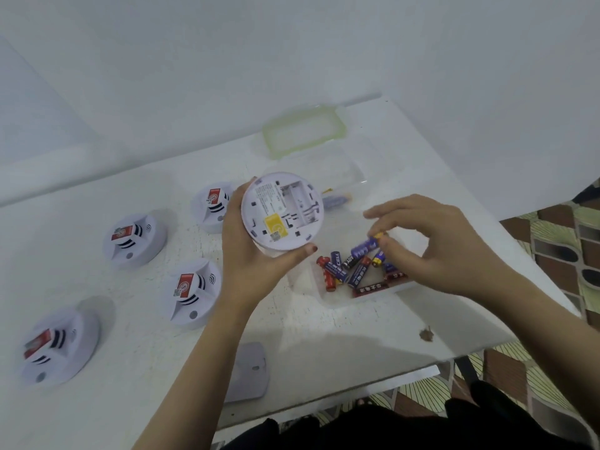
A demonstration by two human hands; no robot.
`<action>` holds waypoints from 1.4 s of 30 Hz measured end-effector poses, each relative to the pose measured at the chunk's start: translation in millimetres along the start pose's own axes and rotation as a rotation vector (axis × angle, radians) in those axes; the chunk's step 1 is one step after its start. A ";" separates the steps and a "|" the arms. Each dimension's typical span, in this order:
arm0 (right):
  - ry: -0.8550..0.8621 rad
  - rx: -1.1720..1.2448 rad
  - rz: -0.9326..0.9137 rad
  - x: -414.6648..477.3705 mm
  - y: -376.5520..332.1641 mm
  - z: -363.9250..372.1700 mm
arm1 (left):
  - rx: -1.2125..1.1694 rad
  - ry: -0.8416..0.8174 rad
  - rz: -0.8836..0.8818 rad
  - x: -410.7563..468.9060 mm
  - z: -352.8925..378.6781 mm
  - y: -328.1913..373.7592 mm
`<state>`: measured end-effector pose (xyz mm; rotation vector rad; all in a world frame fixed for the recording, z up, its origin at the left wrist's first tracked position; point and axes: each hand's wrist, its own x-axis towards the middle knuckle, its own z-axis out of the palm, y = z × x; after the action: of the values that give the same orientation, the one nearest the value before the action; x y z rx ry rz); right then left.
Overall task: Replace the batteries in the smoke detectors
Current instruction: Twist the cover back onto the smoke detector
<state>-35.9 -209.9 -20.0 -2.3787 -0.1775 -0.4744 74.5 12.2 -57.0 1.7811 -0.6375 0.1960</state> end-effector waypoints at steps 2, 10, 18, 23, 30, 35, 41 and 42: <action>-0.097 -0.038 0.015 8.6 1.9 0.3 | 0.006 0.028 -0.003 4.4 0.1 -2.2; -0.250 -0.154 0.086 107.9 24.4 10.5 | -0.002 0.073 -0.058 23.4 10.2 -11.4; -0.658 -0.343 0.175 165.1 38.5 30.4 | 0.028 0.089 0.000 30.6 4.6 -22.6; -0.617 -0.303 0.166 166.8 47.1 36.8 | 0.027 0.106 -0.004 35.8 4.1 -24.9; -0.559 -0.190 0.192 165.2 54.7 35.1 | 0.068 0.113 -0.018 43.0 6.1 -28.1; -0.204 0.328 0.279 146.9 51.7 30.4 | 0.035 0.092 -0.036 47.4 7.6 -31.3; 0.210 0.462 0.162 113.3 28.7 29.3 | 0.024 0.081 -0.005 48.9 10.3 -27.1; 0.260 0.448 0.099 108.8 21.8 27.5 | 0.026 0.078 0.007 48.9 10.5 -26.3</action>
<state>78.0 -208.3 -10.7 -1.8614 -0.0408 -0.6194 126.8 -8.5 -60.6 1.7873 -0.5877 0.2782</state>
